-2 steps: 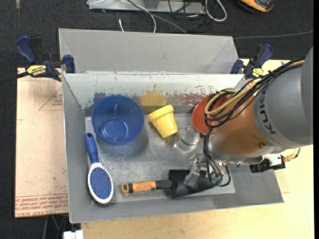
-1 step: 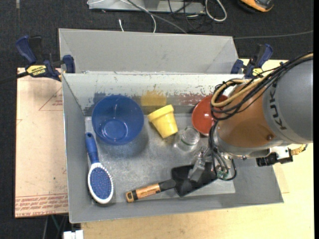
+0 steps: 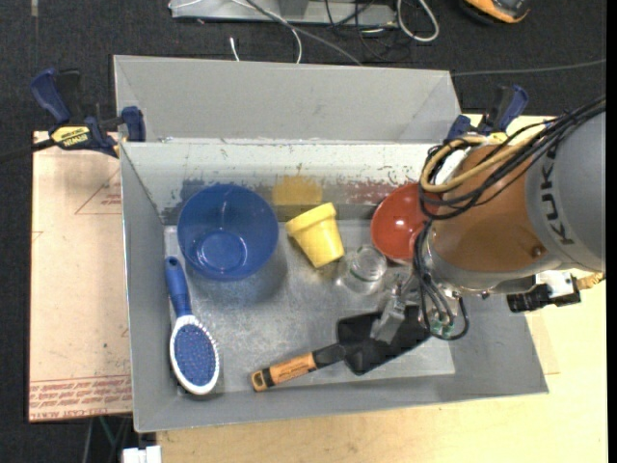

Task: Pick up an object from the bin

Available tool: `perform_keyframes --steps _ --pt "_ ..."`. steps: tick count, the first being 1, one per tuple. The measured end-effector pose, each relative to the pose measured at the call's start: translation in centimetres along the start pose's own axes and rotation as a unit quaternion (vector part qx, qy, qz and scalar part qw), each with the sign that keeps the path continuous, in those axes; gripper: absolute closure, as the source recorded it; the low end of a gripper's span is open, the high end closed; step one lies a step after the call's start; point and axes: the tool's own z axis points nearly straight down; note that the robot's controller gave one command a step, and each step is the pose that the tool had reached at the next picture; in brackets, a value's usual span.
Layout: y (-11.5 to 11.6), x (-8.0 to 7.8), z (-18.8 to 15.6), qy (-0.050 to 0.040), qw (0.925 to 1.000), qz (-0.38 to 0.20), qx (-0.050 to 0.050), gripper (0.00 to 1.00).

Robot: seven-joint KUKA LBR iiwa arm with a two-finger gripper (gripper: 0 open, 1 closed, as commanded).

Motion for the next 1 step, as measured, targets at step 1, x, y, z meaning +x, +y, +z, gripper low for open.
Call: perform_keyframes --steps 1 --pt "0.06 -0.08 -2.64 -0.0015 1.0000 -0.001 -0.001 1.00"
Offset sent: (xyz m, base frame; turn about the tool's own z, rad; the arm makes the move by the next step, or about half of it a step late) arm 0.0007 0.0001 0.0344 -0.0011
